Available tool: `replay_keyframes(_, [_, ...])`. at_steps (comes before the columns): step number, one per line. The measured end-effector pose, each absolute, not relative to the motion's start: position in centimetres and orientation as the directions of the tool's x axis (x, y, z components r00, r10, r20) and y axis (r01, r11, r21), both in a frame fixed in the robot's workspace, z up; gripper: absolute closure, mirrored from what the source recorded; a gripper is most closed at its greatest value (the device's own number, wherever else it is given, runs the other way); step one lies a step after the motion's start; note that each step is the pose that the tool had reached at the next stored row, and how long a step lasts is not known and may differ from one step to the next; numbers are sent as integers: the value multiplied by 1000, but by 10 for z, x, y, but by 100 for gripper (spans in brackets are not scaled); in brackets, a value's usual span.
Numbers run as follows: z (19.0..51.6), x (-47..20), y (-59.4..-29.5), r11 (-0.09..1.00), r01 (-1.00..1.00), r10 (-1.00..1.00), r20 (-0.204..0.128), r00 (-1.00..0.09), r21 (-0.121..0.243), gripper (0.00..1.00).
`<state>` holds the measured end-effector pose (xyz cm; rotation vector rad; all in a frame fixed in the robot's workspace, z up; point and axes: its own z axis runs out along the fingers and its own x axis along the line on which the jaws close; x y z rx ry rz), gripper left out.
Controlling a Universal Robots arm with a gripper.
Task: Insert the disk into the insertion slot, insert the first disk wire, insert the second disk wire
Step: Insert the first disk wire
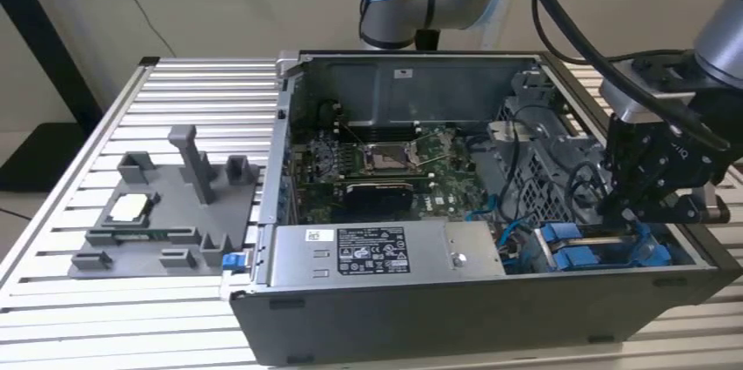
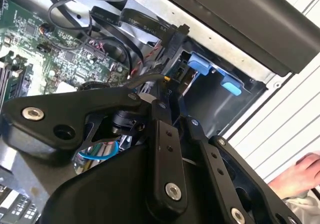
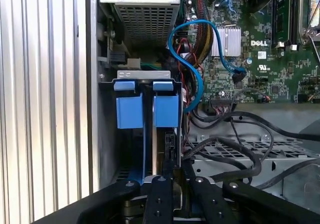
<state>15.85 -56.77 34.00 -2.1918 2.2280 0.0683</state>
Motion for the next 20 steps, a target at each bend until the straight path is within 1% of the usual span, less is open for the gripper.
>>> replay_keyframes(13, [338, 163, -570, 14, -1000, -999, -45, -15, 21, 81])
replay_keyframes(17, [332, 163, -570, 14, -1000, -999, -44, -15, 21, 81])
replay_keyframes(18, [331, 163, -570, 14, -1000, -999, -45, -15, 21, 80])
replay_keyframes(19, [331, 163, -570, 14, -1000, -999, -45, -15, 21, 74])
replay_keyframes(20, [334, 163, -570, 14, -1000, -999, -47, -15, 21, 74])
